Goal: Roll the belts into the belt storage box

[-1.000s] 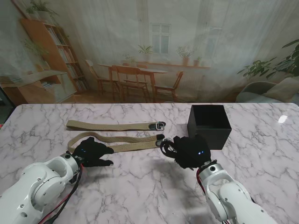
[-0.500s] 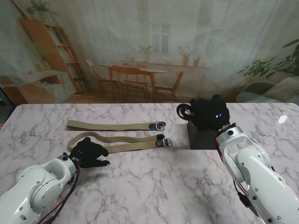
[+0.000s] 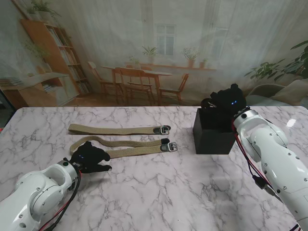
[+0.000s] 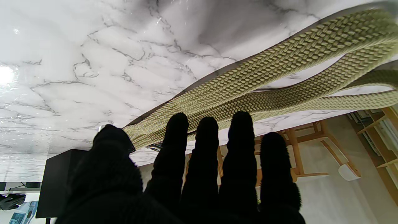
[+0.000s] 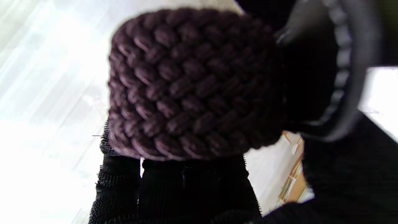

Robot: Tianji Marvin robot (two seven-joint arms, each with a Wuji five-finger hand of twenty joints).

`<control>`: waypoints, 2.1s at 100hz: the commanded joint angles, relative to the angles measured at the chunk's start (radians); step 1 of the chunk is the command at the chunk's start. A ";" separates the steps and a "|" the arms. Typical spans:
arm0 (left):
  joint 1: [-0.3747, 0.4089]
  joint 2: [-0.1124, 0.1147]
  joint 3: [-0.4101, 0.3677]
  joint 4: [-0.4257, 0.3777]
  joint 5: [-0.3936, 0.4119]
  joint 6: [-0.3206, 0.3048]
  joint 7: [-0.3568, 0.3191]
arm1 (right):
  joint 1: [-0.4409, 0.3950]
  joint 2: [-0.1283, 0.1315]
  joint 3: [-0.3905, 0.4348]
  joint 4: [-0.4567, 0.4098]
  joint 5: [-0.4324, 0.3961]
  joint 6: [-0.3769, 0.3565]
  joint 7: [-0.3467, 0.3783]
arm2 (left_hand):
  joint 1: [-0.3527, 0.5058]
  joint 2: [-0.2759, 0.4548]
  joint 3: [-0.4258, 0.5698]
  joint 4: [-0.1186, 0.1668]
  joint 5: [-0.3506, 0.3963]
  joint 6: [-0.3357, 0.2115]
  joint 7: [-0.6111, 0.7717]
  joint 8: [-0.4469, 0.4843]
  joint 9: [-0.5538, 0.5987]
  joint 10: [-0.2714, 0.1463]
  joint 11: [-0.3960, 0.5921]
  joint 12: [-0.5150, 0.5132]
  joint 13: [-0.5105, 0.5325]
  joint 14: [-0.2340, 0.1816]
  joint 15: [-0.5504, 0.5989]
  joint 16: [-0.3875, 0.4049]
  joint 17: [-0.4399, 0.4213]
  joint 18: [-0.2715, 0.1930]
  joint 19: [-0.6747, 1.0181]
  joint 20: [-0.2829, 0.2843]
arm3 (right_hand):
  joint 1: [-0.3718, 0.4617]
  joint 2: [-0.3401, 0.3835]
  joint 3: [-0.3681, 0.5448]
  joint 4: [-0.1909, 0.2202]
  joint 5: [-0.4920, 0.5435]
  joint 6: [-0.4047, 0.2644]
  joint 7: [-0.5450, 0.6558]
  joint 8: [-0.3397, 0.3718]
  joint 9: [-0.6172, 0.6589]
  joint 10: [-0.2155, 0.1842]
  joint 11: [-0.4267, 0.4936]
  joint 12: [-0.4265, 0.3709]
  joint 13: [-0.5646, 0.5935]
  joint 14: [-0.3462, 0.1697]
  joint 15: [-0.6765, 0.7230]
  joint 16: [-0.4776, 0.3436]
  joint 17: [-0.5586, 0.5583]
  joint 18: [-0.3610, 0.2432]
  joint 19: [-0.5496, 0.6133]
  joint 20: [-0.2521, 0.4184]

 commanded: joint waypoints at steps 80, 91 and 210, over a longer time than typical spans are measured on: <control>-0.008 -0.001 0.008 0.011 -0.002 0.003 -0.010 | 0.138 0.013 -0.181 0.217 0.087 0.018 -0.019 | -0.008 0.033 -0.027 0.009 0.013 -0.012 -0.018 -0.008 -0.024 -0.001 -0.020 -0.005 -0.018 0.004 -0.025 -0.008 -0.015 0.043 -0.022 -0.012 | 0.128 0.166 0.110 0.046 0.081 -0.315 0.051 -0.144 0.038 -0.070 -0.061 -0.032 0.034 -0.026 -0.097 -0.017 0.024 -0.036 -0.006 0.006; -0.011 -0.001 0.011 0.015 -0.005 0.000 -0.005 | 0.142 0.013 -0.188 0.222 0.089 0.023 -0.014 | -0.004 0.033 -0.026 0.009 0.014 -0.011 -0.020 -0.010 -0.024 -0.001 -0.019 -0.004 -0.018 0.003 -0.024 -0.008 -0.015 0.044 -0.022 -0.012 | 0.066 0.199 0.071 0.040 0.059 -0.281 0.032 -0.161 0.023 -0.061 -0.063 -0.042 0.029 -0.020 -0.100 -0.019 0.017 -0.032 -0.006 0.009; -0.023 0.000 0.022 0.031 -0.004 -0.006 0.005 | -0.074 -0.019 0.060 -0.063 0.083 0.033 0.046 | 0.000 0.031 -0.026 0.010 0.018 -0.014 -0.019 -0.017 -0.022 -0.004 -0.017 -0.004 -0.017 0.001 -0.024 -0.010 -0.015 0.043 -0.024 -0.012 | -0.182 0.458 -0.253 0.237 -0.066 -0.164 -0.366 0.059 -0.235 0.040 -0.237 -0.188 -0.230 0.048 -0.269 -0.128 -0.248 0.097 -0.121 -0.020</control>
